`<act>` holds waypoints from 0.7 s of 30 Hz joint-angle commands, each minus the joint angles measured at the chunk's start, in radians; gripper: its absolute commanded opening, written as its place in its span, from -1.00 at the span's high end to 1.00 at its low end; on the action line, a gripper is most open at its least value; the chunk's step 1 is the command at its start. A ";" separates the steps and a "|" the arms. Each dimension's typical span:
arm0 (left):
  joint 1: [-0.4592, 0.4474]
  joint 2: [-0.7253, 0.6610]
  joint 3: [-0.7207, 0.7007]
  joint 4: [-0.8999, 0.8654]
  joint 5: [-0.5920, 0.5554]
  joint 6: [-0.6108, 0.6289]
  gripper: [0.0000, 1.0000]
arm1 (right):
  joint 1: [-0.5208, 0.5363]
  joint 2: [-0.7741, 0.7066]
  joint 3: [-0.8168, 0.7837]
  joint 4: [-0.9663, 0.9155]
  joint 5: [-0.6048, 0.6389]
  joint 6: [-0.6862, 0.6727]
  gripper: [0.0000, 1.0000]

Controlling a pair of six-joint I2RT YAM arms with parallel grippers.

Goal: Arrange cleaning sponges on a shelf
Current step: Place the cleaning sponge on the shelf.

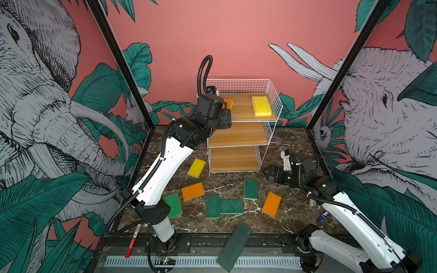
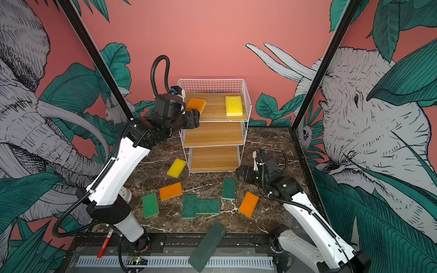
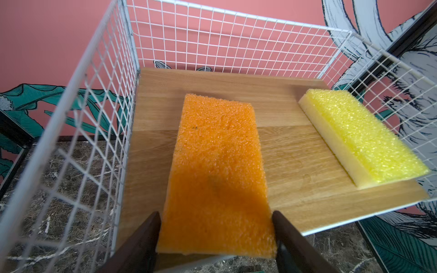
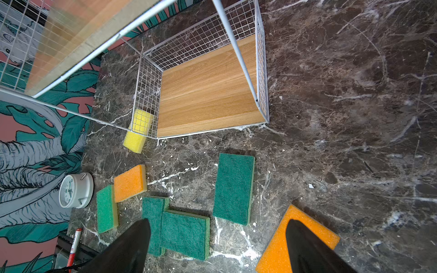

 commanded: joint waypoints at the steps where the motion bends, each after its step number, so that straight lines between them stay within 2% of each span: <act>1: 0.004 -0.003 -0.011 -0.021 -0.042 -0.019 -0.48 | -0.004 -0.011 -0.012 0.021 -0.002 0.010 -0.84; 10: -0.008 0.001 -0.015 -0.049 -0.114 -0.057 -0.45 | -0.003 -0.021 -0.016 0.021 -0.002 0.015 -0.84; 21: -0.038 0.024 -0.034 0.021 -0.198 -0.099 -0.46 | -0.003 -0.029 -0.030 0.034 -0.009 0.019 -0.84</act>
